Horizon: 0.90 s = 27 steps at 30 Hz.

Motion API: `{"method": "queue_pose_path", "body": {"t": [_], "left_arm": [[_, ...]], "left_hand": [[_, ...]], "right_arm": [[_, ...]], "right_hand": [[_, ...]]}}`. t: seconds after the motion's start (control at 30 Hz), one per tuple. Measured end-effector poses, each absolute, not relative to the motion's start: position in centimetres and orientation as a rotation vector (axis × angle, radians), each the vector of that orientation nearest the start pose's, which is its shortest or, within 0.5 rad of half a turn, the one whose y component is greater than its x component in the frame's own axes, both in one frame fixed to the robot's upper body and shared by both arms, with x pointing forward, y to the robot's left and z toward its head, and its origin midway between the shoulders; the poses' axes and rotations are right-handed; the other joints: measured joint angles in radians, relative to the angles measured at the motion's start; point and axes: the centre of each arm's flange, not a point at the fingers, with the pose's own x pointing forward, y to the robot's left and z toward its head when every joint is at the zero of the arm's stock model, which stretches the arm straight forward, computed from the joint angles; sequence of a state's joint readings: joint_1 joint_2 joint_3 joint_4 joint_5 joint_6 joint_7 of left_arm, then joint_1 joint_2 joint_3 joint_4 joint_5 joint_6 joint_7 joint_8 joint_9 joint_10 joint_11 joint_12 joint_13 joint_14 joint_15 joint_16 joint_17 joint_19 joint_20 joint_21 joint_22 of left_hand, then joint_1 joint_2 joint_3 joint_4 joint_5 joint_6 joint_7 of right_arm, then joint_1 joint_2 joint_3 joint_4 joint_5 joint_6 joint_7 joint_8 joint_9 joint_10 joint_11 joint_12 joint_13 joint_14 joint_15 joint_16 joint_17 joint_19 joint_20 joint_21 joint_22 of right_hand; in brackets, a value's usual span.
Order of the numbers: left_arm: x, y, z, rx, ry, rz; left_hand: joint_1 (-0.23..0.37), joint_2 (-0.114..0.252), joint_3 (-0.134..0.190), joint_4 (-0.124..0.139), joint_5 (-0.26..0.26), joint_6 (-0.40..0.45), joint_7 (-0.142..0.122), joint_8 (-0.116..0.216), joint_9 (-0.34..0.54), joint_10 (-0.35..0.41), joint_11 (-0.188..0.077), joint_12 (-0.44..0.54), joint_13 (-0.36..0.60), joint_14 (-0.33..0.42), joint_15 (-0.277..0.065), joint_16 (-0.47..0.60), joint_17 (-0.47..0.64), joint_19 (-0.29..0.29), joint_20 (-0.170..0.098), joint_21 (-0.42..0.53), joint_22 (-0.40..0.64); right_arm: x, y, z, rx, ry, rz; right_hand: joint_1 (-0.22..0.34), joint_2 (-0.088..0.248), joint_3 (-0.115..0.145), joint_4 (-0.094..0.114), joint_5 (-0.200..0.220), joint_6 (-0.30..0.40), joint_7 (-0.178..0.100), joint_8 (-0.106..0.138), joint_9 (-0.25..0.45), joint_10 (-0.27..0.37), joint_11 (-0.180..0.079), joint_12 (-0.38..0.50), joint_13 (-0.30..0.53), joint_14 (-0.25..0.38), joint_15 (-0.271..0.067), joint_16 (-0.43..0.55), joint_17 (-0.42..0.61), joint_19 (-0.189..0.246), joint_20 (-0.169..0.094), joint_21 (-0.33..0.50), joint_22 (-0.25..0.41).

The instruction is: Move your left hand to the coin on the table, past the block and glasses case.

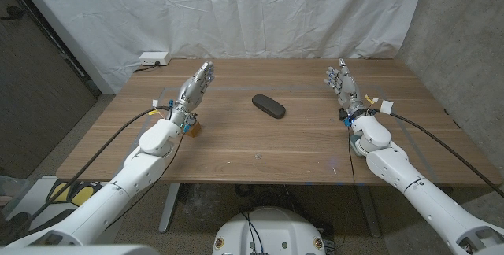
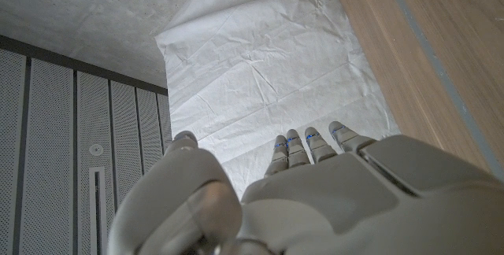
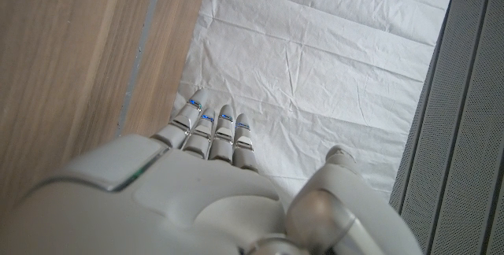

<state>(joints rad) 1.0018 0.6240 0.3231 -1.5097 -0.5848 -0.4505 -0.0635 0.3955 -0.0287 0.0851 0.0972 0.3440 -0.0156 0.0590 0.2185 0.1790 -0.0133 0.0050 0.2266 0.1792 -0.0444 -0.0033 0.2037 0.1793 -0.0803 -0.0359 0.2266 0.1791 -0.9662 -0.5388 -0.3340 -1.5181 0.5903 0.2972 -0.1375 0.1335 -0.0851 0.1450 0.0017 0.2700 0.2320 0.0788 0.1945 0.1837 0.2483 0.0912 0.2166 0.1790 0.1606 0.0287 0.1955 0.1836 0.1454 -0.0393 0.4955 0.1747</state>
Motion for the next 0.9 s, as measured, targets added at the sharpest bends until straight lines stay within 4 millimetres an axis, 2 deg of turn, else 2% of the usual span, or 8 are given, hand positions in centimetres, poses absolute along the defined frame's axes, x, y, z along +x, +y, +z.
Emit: {"method": "queue_pose_path", "body": {"t": [0.47, 0.63, 0.73, 0.9], "left_arm": [[56.9, 28.9, -2.8, 0.116, -0.801, -0.293], [56.6, 28.8, -3.0, 0.121, -0.806, -0.297], [56.4, 28.7, -3.1, 0.124, -0.811, -0.302], [56.0, 28.5, -3.2, 0.131, -0.827, -0.314]], "left_hand": [[0.004, 0.004, -0.001, -0.001, 0.000, 0.016, -0.002, 0.000, 0.000, 0.009, -0.001, 0.000, 0.000, 0.017, 0.002, 0.000, 0.000, 0.010, 0.000, 0.000, 0.000], [0.008, 0.000, -0.001, -0.001, 0.000, 0.020, -0.005, 0.000, 0.000, 0.016, -0.002, 0.000, 0.000, 0.018, 0.001, 0.000, 0.000, 0.023, 0.002, 0.000, 0.000], [0.009, -0.001, -0.003, -0.003, 0.000, 0.025, 0.000, 0.000, 0.000, 0.021, -0.004, 0.000, 0.000, 0.026, 0.002, 0.000, 0.000, 0.023, 0.002, 0.000, 0.000], [0.009, -0.001, -0.004, -0.004, 0.000, 0.034, -0.002, 0.000, 0.000, 0.026, -0.001, 0.000, 0.000, 0.030, 0.002, 0.000, 0.000, 0.031, 0.002, 0.000, 0.000]], "right_arm": [[60.8, -28.5, -2.3, 0.045, -0.675, 0.124], [60.8, -28.9, -2.4, 0.045, -0.674, 0.118], [60.7, -29.1, -2.4, 0.046, -0.673, 0.115], [60.6, -29.5, -2.6, 0.046, -0.674, 0.110]], "right_hand": [[0.000, 0.000, 0.000, 0.000, 0.000, 0.000, 0.000, 0.000, 0.000, 0.000, 0.000, 0.000, 0.000, 0.000, 0.000, 0.000, 0.000, 0.000, 0.000, -0.008, 0.000], [-0.003, 0.011, 0.000, 0.000, 0.000, 0.000, 0.000, 0.000, 0.000, 0.000, 0.000, 0.000, 0.000, 0.000, 0.000, 0.000, 0.000, 0.000, 0.000, -0.008, 0.000], [-0.003, 0.011, -0.003, 0.003, 0.000, 0.000, 0.000, 0.000, 0.000, 0.000, 0.000, 0.000, 0.000, 0.000, 0.000, 0.000, 0.000, 0.000, 0.000, -0.012, 0.000], [-0.003, 0.011, -0.003, 0.003, 0.000, 0.000, 0.000, 0.000, 0.000, 0.000, 0.000, 0.000, 0.000, -0.002, 0.009, 0.000, 0.000, 0.000, 0.000, -0.012, 0.000]]}}
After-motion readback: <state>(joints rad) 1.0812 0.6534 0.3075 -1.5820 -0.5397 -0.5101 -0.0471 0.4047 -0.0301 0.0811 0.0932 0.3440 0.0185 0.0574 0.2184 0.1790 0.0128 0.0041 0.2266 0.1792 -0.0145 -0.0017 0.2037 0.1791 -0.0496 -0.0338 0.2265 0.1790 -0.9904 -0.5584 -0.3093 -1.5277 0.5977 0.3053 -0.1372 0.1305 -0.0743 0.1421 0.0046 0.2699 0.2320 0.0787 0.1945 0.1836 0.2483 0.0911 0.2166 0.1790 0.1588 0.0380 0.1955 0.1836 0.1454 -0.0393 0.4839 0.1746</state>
